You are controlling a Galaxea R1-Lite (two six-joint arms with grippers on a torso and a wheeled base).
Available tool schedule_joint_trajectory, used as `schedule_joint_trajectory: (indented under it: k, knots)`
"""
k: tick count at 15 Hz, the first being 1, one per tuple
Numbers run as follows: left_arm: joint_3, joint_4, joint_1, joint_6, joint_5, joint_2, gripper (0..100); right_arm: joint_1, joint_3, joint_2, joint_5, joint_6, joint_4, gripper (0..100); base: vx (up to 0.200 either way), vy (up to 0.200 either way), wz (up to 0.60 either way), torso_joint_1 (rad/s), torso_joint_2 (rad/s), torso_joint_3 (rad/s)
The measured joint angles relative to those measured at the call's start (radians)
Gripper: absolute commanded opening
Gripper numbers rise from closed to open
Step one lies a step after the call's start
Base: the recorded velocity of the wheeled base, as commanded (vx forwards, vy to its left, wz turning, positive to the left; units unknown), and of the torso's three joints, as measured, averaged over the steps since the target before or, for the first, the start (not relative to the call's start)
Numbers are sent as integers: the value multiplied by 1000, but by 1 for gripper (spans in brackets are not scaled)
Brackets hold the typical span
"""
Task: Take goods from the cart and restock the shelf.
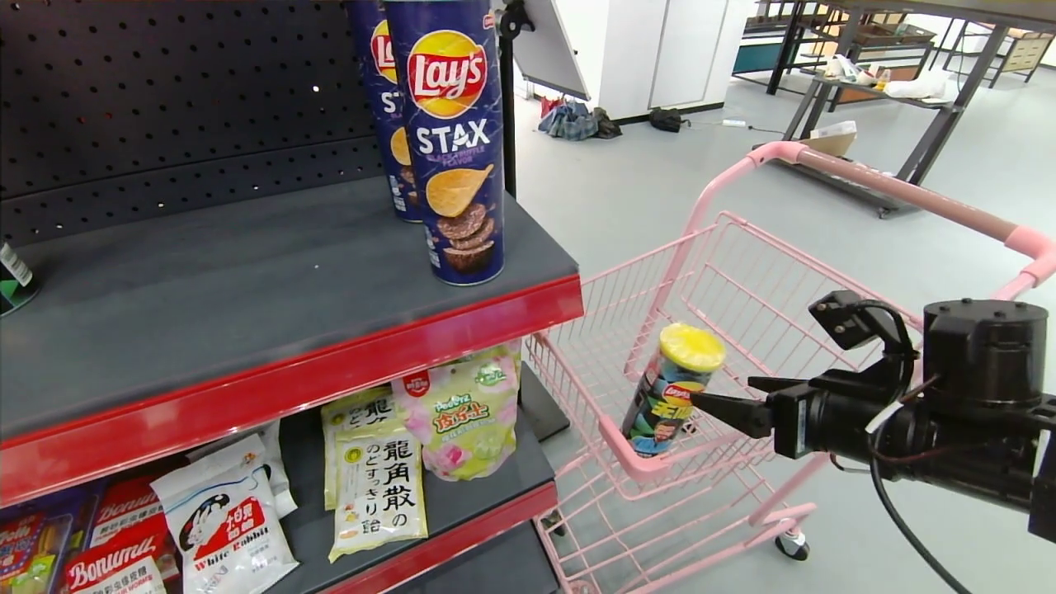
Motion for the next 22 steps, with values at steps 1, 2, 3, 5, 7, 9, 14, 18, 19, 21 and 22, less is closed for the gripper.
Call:
schedule_joint_trajectory:
  k: [1, 2, 3, 5, 7, 9, 14, 18, 19, 21, 22]
  knots:
    - [0, 0, 0, 0, 0, 0, 100, 7, 1, 24, -3, 0, -25, 100, 0, 0, 0, 0, 0, 0]
    - [0, 0, 1, 0, 0, 0, 100, 10, 1, 46, -4, 0, -46, 100, 0, 0, 0, 0, 0, 0]
    - [0, 0, 0, 1, 0, 0, 100, 13, -2, 70, -5, 0, -57, 100, 0, 0, 0, 0, 0, 0]
    - [0, 0, 0, 0, 0, 0, 100, 15, -9, 116, -5, -7, -70, 100, 0, 0, 0, 0, 0, 0]
    - [0, 0, 0, 0, 0, 0, 100, 16, -19, 155, -4, -8, -92, 100, 0, 0, 0, 0, 0, 0]
    - [0, 0, 0, 0, 0, 0, 100, 17, -27, 189, -4, -9, -114, 100, 0, 0, 0, 0, 0, 0]
    - [0, 0, 0, 1, 0, 0, 100, 10, -84, 303, -8, -8, -193, 100, 0, 0, 0, 0, 0, 0]
    - [0, 0, 0, 1, 0, 0, 100, 8, -135, 381, -23, -6, -226, 100, 0, 0, 0, 0, 0, 0]
    - [0, 0, 0, 1, 0, 0, 100, 8, -147, 400, -25, -6, -253, 100, 0, 0, 0, 0, 0, 0]
    - [0, 0, 0, 1, 0, 0, 100, 8, -166, 436, -27, -4, -290, 100, 0, 0, 0, 0, 0, 0]
    - [0, 0, 0, 1, 0, 0, 100, 7, -172, 450, -28, -4, -297, 100, 0, 0, 0, 0, 0, 0]
